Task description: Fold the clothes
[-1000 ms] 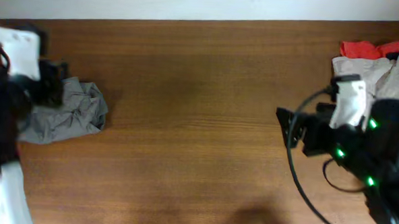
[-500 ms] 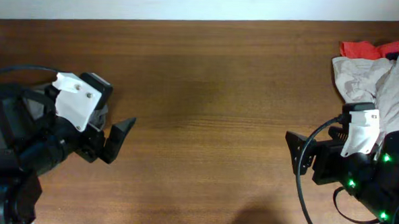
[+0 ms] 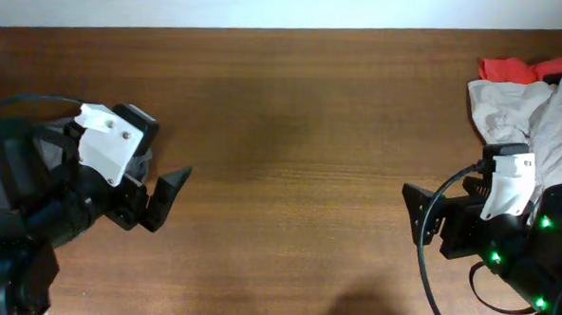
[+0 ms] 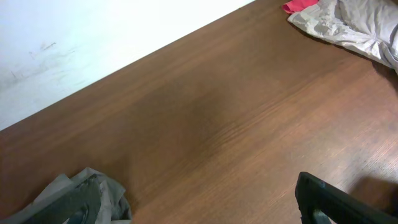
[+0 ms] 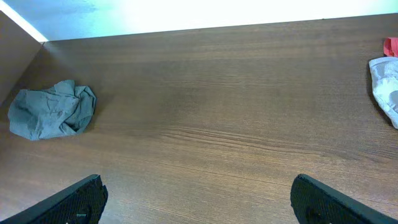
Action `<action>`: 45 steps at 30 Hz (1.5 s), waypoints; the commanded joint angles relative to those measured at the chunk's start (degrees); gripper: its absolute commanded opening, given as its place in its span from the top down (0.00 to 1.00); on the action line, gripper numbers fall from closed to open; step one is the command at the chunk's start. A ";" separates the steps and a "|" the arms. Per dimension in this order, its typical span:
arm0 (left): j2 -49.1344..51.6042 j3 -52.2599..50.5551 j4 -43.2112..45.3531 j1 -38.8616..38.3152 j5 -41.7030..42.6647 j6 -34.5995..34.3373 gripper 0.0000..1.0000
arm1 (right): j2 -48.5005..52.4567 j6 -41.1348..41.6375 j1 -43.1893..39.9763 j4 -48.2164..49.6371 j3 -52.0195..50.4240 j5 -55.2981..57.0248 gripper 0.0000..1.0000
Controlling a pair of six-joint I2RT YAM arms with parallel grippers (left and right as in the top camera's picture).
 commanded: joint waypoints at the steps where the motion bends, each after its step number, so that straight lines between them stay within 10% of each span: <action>1: 0.04 0.15 -0.15 -0.28 0.85 0.92 0.01 | 0.00 -0.42 -0.24 0.37 0.33 0.81 0.01; 35: 0.04 0.15 -0.31 -0.28 0.83 0.92 0.01 | -13.03 -18.71 -2.80 1.95 -0.26 6.49 0.01; 45: 0.04 0.15 -0.31 -0.28 0.83 0.92 0.01 | -31.32 -20.31 -9.31 13.18 -22.73 5.77 0.01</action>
